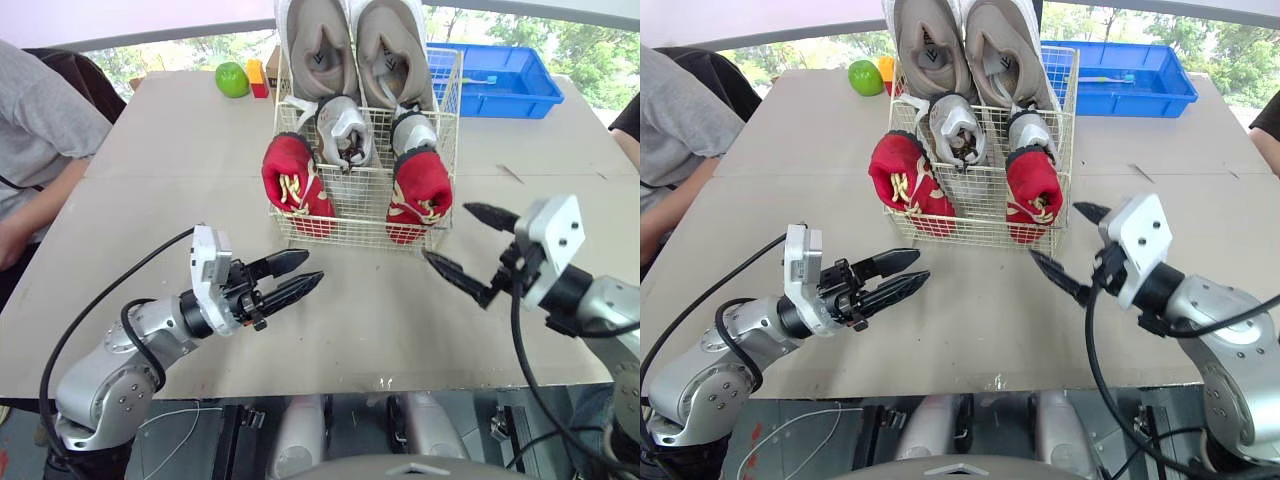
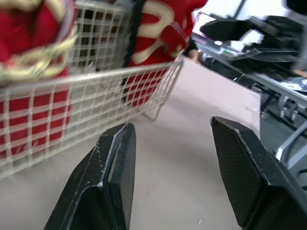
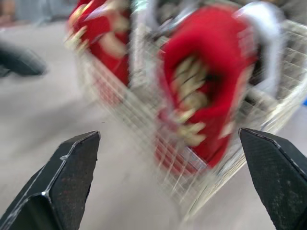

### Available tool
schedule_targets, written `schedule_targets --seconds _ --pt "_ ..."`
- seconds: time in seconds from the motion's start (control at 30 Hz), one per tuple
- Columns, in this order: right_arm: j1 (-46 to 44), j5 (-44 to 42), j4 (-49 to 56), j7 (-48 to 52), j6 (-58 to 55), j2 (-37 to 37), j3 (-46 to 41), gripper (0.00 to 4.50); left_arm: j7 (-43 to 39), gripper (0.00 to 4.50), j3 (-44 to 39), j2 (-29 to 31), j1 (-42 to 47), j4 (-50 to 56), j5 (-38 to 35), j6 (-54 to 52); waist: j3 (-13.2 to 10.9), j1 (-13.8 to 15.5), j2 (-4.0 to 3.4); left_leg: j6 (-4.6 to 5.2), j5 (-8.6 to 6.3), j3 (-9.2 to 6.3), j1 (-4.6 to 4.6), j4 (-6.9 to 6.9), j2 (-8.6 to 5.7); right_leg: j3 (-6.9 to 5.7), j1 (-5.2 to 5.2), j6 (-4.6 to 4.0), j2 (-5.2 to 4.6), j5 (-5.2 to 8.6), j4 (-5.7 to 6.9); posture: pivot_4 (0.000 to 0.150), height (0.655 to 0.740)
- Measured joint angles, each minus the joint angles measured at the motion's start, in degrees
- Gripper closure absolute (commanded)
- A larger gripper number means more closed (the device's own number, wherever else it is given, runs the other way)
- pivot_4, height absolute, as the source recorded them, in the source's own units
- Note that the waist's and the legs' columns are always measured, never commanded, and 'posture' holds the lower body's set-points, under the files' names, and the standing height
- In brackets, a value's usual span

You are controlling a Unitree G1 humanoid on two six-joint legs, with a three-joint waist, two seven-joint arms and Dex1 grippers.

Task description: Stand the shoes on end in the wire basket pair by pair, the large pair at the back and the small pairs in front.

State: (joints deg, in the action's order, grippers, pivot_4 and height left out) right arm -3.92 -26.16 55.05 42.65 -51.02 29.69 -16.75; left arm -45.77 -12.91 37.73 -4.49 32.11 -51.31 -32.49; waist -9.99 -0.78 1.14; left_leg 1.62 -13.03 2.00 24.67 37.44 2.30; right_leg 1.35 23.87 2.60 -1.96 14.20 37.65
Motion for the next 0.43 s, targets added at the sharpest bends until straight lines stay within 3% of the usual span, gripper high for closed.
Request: schedule_targets --seconds 0.27,0.43 --pt "21.0 -2.7 -10.2 14.9 18.6 5.8 -13.5 0.01 -2.3 1.76 -4.4 4.1 -11.1 1.2 3.0 0.9 0.0 0.2 0.01 0.00 0.00 0.05 -0.25 0.01 0.03 0.03 -0.19 0.03 -0.05 0.19 0.01 0.150 0.7400" --pt "28.0 -1.0 -17.3 18.5 27.0 6.4 -15.2 0.01 -4.7 1.76 -5.7 5.3 -14.3 1.1 4.7 1.9 0.0 0.2 0.05 0.00 0.00 0.25 -0.40 0.01 0.07 0.15 -0.26 0.05 -0.13 0.20 0.00 0.150 0.7400"
